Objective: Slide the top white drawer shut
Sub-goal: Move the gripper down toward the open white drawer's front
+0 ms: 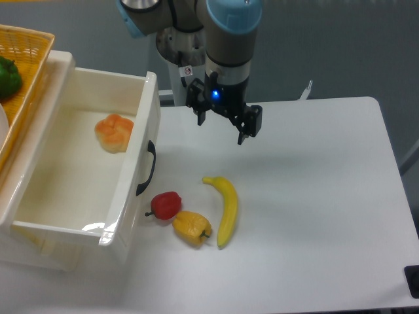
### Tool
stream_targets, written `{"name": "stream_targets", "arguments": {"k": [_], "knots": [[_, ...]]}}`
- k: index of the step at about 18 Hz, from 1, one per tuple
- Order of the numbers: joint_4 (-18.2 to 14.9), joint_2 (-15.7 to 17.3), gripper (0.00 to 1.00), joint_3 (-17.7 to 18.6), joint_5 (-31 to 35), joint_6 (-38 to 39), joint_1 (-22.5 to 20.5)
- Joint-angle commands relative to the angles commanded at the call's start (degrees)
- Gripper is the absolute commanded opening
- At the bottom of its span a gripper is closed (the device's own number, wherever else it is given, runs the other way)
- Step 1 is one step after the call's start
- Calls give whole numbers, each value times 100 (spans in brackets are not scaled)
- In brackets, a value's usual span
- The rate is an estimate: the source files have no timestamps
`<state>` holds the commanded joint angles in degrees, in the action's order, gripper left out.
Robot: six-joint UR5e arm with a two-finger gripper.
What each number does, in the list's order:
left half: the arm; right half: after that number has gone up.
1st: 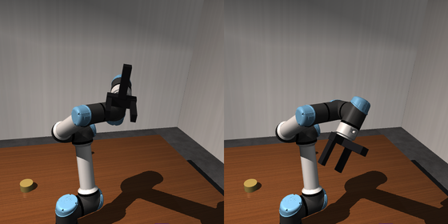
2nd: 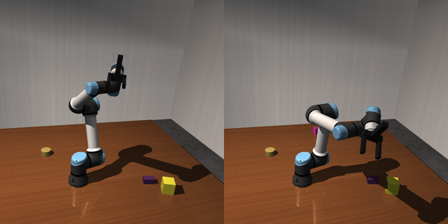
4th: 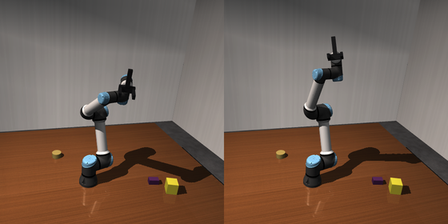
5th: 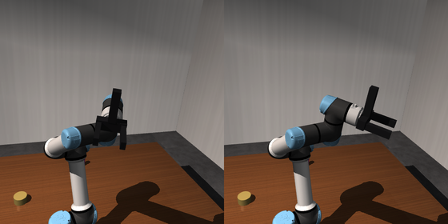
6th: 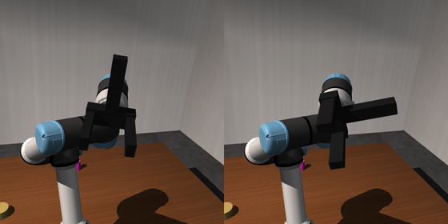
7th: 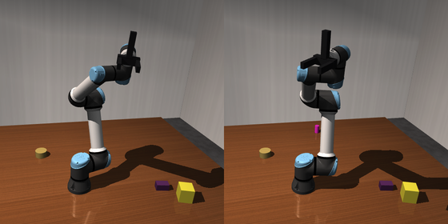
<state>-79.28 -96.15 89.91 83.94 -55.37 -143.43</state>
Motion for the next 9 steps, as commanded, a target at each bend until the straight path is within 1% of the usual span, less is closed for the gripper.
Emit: {"name": "stream_targets", "arguments": {"k": [2,4,7,9], "knots": [[35,-44,100,79,9,-9,-9],[35,-141,100,53,9,18,-18],[53,-176,100,96,17,0,-9],[79,-238,100,228,35,-17,17]]}}
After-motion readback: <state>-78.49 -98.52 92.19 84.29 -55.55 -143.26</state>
